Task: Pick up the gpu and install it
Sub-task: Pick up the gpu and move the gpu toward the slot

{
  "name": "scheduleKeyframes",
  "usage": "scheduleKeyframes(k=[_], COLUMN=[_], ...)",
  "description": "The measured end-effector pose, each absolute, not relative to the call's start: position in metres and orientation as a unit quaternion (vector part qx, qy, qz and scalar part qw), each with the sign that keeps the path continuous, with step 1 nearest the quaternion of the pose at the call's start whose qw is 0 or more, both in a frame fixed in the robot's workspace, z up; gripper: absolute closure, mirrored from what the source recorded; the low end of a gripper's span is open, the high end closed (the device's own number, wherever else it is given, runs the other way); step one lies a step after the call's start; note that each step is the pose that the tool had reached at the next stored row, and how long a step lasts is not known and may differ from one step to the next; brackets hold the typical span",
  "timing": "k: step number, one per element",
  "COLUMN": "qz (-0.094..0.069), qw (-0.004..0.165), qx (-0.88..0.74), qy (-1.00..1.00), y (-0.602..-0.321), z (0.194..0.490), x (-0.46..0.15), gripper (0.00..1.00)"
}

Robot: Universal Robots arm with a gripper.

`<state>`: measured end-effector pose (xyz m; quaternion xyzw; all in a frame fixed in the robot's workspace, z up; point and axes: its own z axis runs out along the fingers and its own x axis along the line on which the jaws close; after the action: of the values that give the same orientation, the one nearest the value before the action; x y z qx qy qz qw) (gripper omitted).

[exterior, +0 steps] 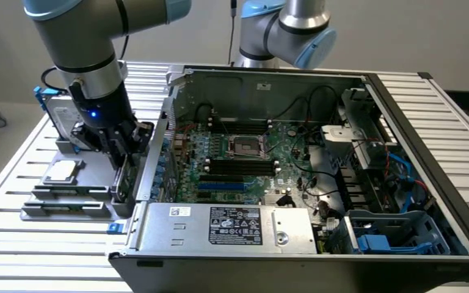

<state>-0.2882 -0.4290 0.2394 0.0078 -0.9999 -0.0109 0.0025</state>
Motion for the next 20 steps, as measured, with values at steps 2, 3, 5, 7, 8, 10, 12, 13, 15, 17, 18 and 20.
scheduleKeyframes(k=[2, 3, 5, 7, 8, 10, 12, 13, 15, 17, 18, 20], qz=[-0.011, -0.011, -0.011, -0.011, -0.011, -0.011, -0.011, -0.011, -0.011, -0.011, -0.011, -0.011], qw=[0.003, 0.003, 0.003, 0.003, 0.003, 0.003, 0.003, 0.003, 0.003, 0.003, 0.003, 0.003], qx=[0.007, 0.007, 0.007, 0.007, 0.007, 0.007, 0.007, 0.007, 0.007, 0.007, 0.007, 0.007], qy=[-1.0, -1.0, -1.0, -1.0, -1.0, -1.0, -1.0, -1.0, -1.0, -1.0, -1.0, -1.0], y=[-0.429, -0.429, -0.429, -0.429, -0.429, -0.429, -0.429, -0.429, -0.429, -0.429, -0.429, -0.429], z=[0.2394, 0.2394, 0.2395, 0.2395, 0.2395, 0.2395, 0.2395, 0.2395, 0.2395, 0.2395, 0.2395, 0.2395], x=[-0.2883, -0.2883, -0.2883, -0.2883, -0.2883, -0.2883, -0.2883, -0.2883, -0.2883, -0.2883, -0.2883, -0.2883], gripper=[0.64, 0.64, 0.64, 0.66, 0.73, 0.73, 0.74, 0.74, 0.74, 0.74, 0.74, 0.74])
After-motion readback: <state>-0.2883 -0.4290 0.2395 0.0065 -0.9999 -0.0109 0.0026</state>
